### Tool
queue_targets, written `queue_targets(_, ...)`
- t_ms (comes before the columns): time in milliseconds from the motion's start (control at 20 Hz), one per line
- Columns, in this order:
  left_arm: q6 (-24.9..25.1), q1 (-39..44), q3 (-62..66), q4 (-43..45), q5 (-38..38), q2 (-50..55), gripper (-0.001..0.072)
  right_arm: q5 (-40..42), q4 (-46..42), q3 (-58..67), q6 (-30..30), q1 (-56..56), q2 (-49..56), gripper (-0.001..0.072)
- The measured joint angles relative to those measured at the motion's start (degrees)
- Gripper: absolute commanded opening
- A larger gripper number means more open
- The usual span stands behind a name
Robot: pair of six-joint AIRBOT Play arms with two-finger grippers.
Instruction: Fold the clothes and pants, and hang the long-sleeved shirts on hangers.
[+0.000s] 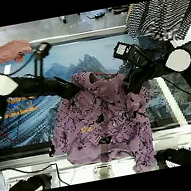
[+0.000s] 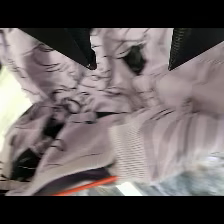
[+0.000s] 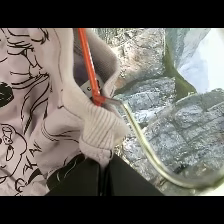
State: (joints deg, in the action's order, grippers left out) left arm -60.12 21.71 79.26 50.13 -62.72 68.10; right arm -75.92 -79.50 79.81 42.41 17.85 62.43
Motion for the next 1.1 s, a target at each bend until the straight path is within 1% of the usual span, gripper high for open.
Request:
queue_targets(150, -1.40, 2.40, -0.02, -0.59, 4.24, 1.73, 0.0560, -0.09, 0.13, 0.00, -0.02, 0.00, 0.00, 0.0027)
queue_targets(350, -2.27, 3.56, 0.00, -1.07, 9.22, 3.61, 0.0556, -0.13, 0.48, 0.00, -0.02, 0.00, -0.02, 0.0028)
queue_targets(400, -2.86, 3.76, 0.00, -1.18, 10.19, 4.24, 0.0552, -0.13, 0.79, 0.00, -0.02, 0.00, 0.00, 0.0027)
queue_targets(450, -3.34, 3.87, 0.00, -1.20, 11.02, 4.92, 0.0525, -0.13, 0.96, 0.00, -0.02, 0.00, 0.00, 0.0027)
queue_targets(500, -4.00, 3.96, 0.00, -1.22, 11.80, 5.51, 0.0472, -0.15, 1.18, 0.00, -0.02, 0.00, -0.02, 0.0027)
queue_targets(550, -4.83, 4.02, 0.00, -1.29, 12.24, 6.10, 0.0385, -0.15, 1.25, 0.00, -0.02, 0.00, 0.00, 0.0028)
queue_targets(700, -6.45, 4.17, 0.00, -1.29, 13.38, 7.52, 0.0031, -0.20, 1.44, 0.00, -0.02, 0.00, 0.00, 0.0027)
queue_targets(900, -6.58, 4.44, 0.00, -1.27, 13.99, 8.04, 0.0028, -0.22, 1.55, 0.00, -0.04, 0.00, -0.02, 0.0028)
queue_targets(1100, -5.92, 6.82, -0.02, -1.16, 13.81, 6.40, 0.0027, -0.24, 1.49, 0.00, -0.07, 0.00, 0.28, 0.0028)
